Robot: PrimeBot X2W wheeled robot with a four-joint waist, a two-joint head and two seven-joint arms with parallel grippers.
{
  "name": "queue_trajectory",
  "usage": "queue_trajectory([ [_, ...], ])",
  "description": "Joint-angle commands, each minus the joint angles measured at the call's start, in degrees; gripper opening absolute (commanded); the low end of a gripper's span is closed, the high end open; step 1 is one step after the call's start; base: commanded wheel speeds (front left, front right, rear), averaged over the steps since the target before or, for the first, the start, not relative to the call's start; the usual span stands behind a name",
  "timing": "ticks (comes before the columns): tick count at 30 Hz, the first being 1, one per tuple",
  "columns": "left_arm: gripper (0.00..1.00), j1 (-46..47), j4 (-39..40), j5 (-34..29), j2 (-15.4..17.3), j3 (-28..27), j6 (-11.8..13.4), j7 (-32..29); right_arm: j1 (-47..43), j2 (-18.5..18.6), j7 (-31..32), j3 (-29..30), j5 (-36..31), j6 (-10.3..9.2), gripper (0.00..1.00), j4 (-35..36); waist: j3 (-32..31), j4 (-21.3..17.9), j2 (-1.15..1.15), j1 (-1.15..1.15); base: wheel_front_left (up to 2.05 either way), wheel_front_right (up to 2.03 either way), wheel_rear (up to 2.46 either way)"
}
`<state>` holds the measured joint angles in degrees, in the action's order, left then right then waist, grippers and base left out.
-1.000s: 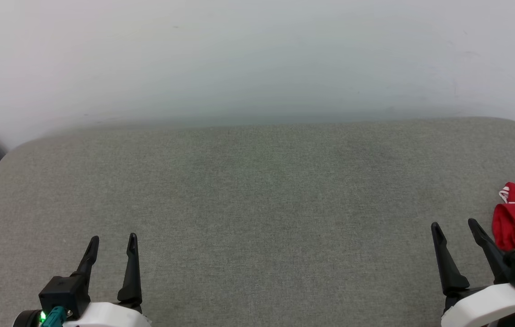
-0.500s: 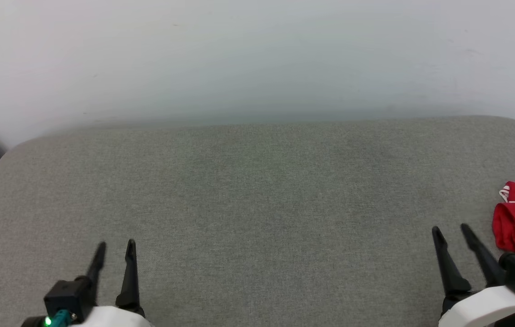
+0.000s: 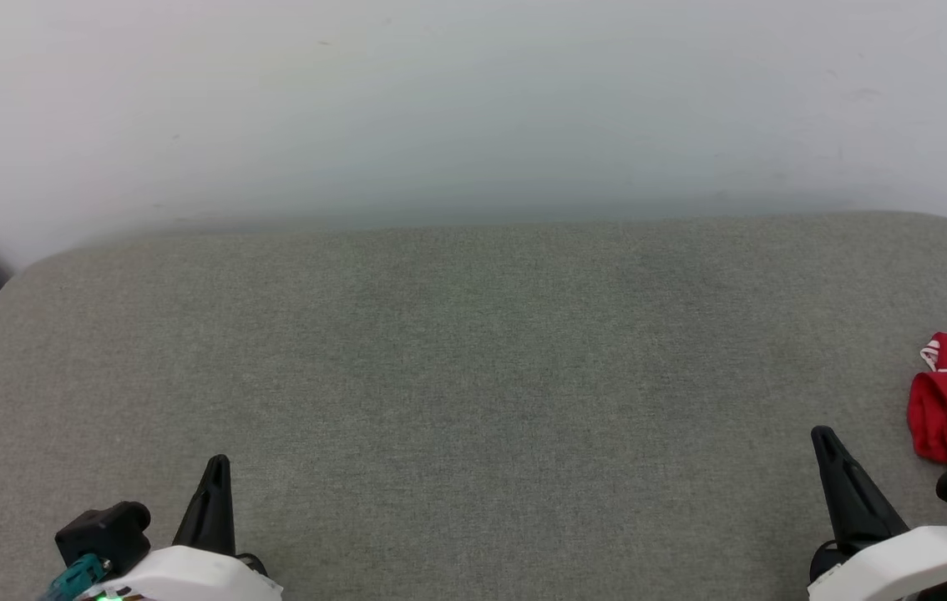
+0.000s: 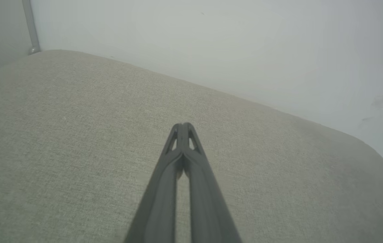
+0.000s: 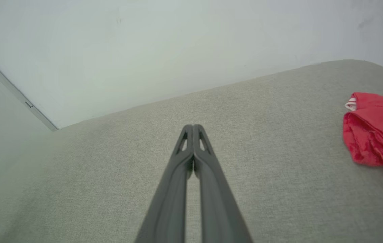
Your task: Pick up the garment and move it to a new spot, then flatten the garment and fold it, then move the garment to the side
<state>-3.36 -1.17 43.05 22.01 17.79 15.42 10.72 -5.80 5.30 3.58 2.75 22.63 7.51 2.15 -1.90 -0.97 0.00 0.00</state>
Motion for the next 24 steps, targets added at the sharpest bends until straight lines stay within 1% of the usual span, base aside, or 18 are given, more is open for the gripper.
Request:
queue_trajectory([
  [1, 0.00, 1.8, 0.2, 1.9, -0.2, -1.3, -0.9, -0.5, 2.1, 0.0, 0.1, 0.3, 2.6, 0.00, 0.00, 0.2, 0.0, 0.0, 0.00, 0.00, 0.00, 0.00, 0.00],
  [12, 0.00, 3.2, -2.1, 9.5, -2.9, -4.6, -4.4, -2.8, 3.7, -0.4, 0.5, 0.8, 13.1, -0.01, 0.00, -2.3, 0.2, 0.1, 0.00, 0.00, 0.00, 0.00, 0.00],
  [24, 0.00, 4.5, -4.1, 16.8, -5.5, -7.8, -7.7, -5.1, 5.3, -0.7, 0.9, 1.4, 23.1, -0.01, 0.00, -4.7, 0.4, 0.2, 0.00, 0.00, 0.00, 0.00, 0.00],
])
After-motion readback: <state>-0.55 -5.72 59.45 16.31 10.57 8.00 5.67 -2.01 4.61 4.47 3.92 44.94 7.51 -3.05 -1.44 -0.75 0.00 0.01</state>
